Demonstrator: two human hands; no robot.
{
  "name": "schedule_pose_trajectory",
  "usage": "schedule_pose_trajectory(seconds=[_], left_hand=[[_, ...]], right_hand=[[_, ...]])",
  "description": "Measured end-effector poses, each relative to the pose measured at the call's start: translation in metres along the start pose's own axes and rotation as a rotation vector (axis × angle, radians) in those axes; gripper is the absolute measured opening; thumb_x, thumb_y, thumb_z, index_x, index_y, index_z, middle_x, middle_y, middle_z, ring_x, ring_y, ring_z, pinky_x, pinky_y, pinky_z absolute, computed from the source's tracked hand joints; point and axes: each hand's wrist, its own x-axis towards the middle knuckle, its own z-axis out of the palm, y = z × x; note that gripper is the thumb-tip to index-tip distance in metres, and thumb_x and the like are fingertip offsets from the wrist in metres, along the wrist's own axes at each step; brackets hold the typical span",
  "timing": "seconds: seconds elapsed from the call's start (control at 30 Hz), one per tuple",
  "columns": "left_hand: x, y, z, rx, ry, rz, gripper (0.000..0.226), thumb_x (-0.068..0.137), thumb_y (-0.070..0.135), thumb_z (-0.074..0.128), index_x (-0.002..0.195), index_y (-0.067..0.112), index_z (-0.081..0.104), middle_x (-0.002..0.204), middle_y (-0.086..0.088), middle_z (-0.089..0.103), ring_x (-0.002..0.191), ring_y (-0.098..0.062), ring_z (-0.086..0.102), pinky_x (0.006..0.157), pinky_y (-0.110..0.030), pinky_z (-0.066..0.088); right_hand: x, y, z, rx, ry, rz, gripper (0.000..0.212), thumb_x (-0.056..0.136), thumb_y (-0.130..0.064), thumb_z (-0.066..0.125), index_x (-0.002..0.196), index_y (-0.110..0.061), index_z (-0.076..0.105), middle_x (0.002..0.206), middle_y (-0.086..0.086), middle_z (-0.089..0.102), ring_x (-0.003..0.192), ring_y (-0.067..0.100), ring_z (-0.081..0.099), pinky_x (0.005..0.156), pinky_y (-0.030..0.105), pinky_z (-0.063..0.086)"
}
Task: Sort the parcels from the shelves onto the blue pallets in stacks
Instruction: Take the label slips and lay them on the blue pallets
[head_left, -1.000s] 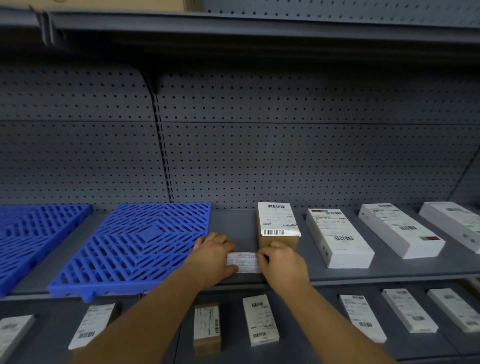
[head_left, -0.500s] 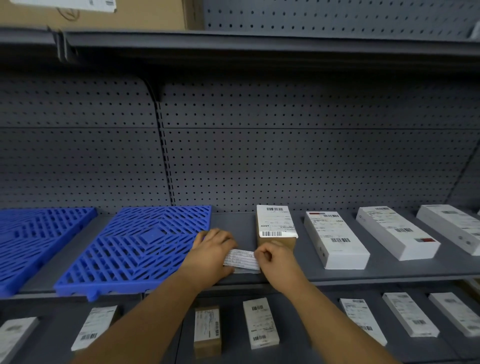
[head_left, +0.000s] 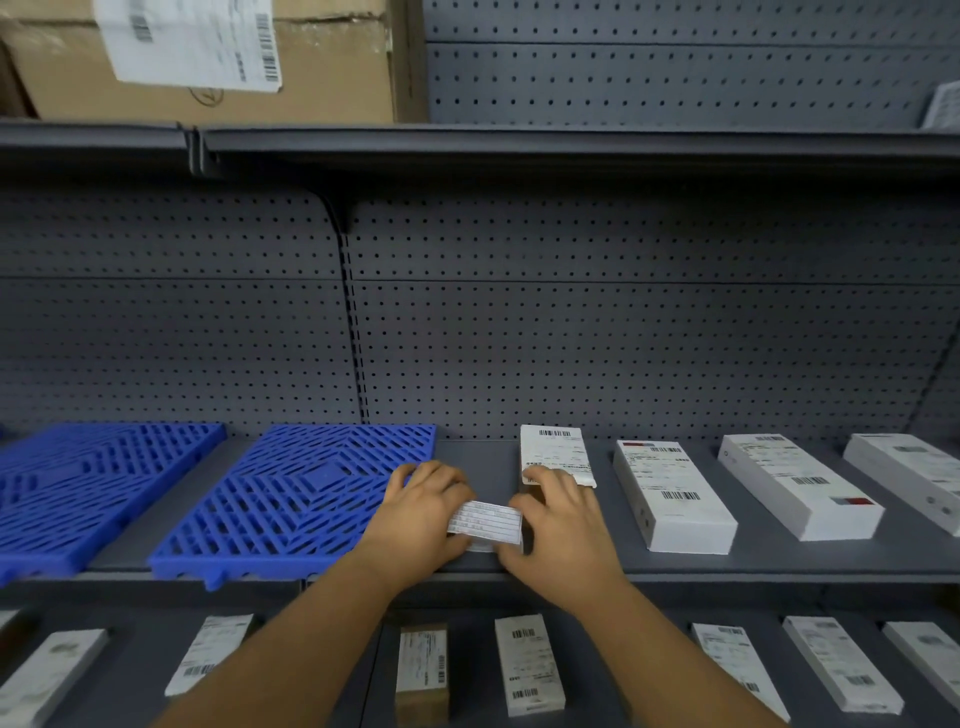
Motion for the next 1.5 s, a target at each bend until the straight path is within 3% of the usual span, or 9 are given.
schedule_pose_trajectory(seconds=[0.1,0.27,0.47,0.77,0.87,1.1,1.3,1.5], left_hand=[[-0.008,-0.003,-0.006,0.008,0.009,-0.013,0.038,0.075,0.043,0.065,0.110,0.028,0.062,0.115,0.009,0.055,0.115,-0.013,0.045,0.103,-0.039,0.026],[-0.023,-0.014,-0.016,-0.016,-0.016,-0.038,0.042,0.077,0.044,0.065,0.116,0.028,0.059,0.122,0.012,0.051,0.121,-0.011,0.039,0.106,-0.037,0.020],[-0.044,-0.050,-0.033,-0.038,-0.027,-0.047,0.044,0.078,0.045,0.065,0.118,0.029,0.058,0.122,0.012,0.050,0.121,-0.011,0.039,0.106,-0.037,0.021],[-0.085,-0.140,-0.059,-0.063,-0.097,-0.074,0.042,0.079,0.047,0.062,0.117,0.031,0.056,0.120,0.013,0.051,0.121,-0.011,0.039,0.101,-0.034,0.020],[-0.097,-0.169,-0.062,-0.072,-0.156,-0.100,0.041,0.080,0.047,0.063,0.118,0.032,0.056,0.122,0.013,0.050,0.121,-0.010,0.037,0.102,-0.033,0.021],[-0.103,-0.203,-0.057,-0.160,-0.302,-0.136,0.033,0.079,0.043,0.065,0.109,0.035,0.056,0.101,0.017,0.043,0.111,-0.010,0.039,0.096,-0.032,0.029],[-0.095,-0.207,-0.046,-0.257,-0.332,-0.193,0.044,0.078,0.046,0.066,0.119,0.038,0.055,0.118,0.015,0.051,0.117,-0.010,0.037,0.103,-0.036,0.027],[-0.087,-0.197,-0.048,-0.227,-0.336,-0.193,0.053,0.081,0.051,0.063,0.130,0.035,0.049,0.131,0.014,0.047,0.125,-0.010,0.034,0.105,-0.033,0.023]], right_hand=[[0.001,-0.006,0.000,-0.059,-0.030,-0.017,0.036,0.068,-0.050,0.062,0.094,-0.026,0.068,0.136,0.001,0.047,0.127,0.023,0.041,0.100,0.043,0.039],[0.005,-0.025,0.000,-0.099,-0.026,-0.063,0.036,0.069,-0.049,0.060,0.095,-0.025,0.068,0.139,0.002,0.047,0.130,0.024,0.040,0.106,0.039,0.024],[0.018,-0.069,0.003,-0.032,-0.021,-0.033,0.038,0.069,-0.048,0.055,0.096,-0.026,0.069,0.133,0.001,0.053,0.126,0.022,0.045,0.101,0.041,0.036],[0.047,-0.157,0.043,0.073,-0.109,0.010,0.041,0.072,-0.048,0.057,0.106,-0.026,0.067,0.142,-0.002,0.044,0.134,0.019,0.036,0.106,0.034,0.026],[0.057,-0.182,0.059,0.134,-0.142,0.014,0.043,0.073,-0.048,0.056,0.107,-0.025,0.067,0.144,-0.001,0.043,0.135,0.020,0.036,0.109,0.038,0.028],[0.071,-0.201,0.081,0.246,-0.272,0.084,0.051,0.071,-0.055,0.049,0.110,-0.027,0.067,0.148,-0.005,0.037,0.139,0.015,0.030,0.110,0.040,0.029],[0.076,-0.194,0.087,0.249,-0.331,0.138,0.062,0.068,-0.061,0.045,0.118,-0.030,0.064,0.150,-0.008,0.033,0.140,0.014,0.026,0.112,0.038,0.027],[0.077,-0.180,0.084,0.215,-0.342,0.122,0.060,0.079,-0.057,0.057,0.133,-0.033,0.052,0.152,-0.010,0.028,0.141,0.013,0.024,0.115,0.034,0.023]])
